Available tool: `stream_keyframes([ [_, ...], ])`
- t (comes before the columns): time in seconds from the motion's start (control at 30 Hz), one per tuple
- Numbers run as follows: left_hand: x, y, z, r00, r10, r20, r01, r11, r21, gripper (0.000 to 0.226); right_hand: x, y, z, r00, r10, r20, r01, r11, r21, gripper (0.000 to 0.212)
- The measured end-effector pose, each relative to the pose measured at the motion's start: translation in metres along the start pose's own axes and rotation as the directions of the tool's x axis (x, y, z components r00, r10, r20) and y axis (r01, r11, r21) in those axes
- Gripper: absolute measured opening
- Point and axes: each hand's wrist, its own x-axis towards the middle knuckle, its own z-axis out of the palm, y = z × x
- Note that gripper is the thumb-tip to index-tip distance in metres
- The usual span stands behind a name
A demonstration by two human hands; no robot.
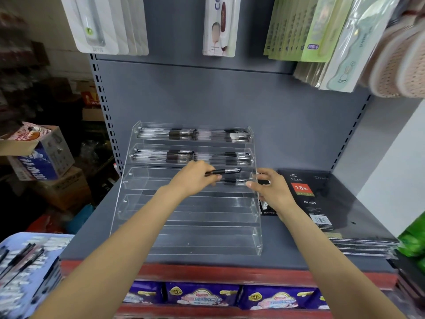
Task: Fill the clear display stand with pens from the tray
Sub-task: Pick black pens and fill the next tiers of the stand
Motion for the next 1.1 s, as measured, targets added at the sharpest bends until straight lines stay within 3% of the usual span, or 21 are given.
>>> stream_keyframes([
  [0.1,-0.007,-0.004,-0.003,1.000,-0.009,-0.018,0.009,1.000,-0.005,0.036,-0.001,-0.001,-0.001,1.000,-0.001,0.006,0.001,1.000,-0.002,0.048],
  [0.27,-0.016,-0.003,-0.011,1.000,-0.012,-0.020,0.015,0.989,0.148,0.031,-0.002,-0.002,0.000,1.000,0.001,0.005,-0.001,1.000,-0.005,0.045],
  [0.53,-0.009,0.005,0.008,0.993,0.075,0.092,-0.084,0.992,0.095,0.026,-0.004,-0.004,0.001,1.000,0.005,-0.002,-0.005,1.000,-0.011,0.047],
  [0.63,-0.011,0.006,0.009,0.994,0.100,0.035,-0.101,0.995,0.018,0.023,-0.004,-0.007,0.000,1.000,0.018,0.002,-0.018,1.000,-0.009,0.050],
  [0.87,-0.034,-0.028,-0.013,0.976,-0.095,-0.196,0.121,0.985,0.123,0.018,-0.006,-0.006,0.000,1.000,0.023,0.001,-0.023,1.000,0.018,0.048],
  [0.97,-0.038,-0.027,-0.015,0.972,-0.164,-0.168,0.191,0.969,0.154,0.025,-0.007,-0.006,0.001,0.999,0.032,-0.007,-0.032,0.998,0.051,0.049],
  [1.1,-0.039,-0.021,-0.011,0.979,-0.177,-0.096,0.181,0.983,0.032,0.024,-0.008,-0.006,0.002,0.999,0.031,-0.010,-0.030,0.998,0.057,0.050],
])
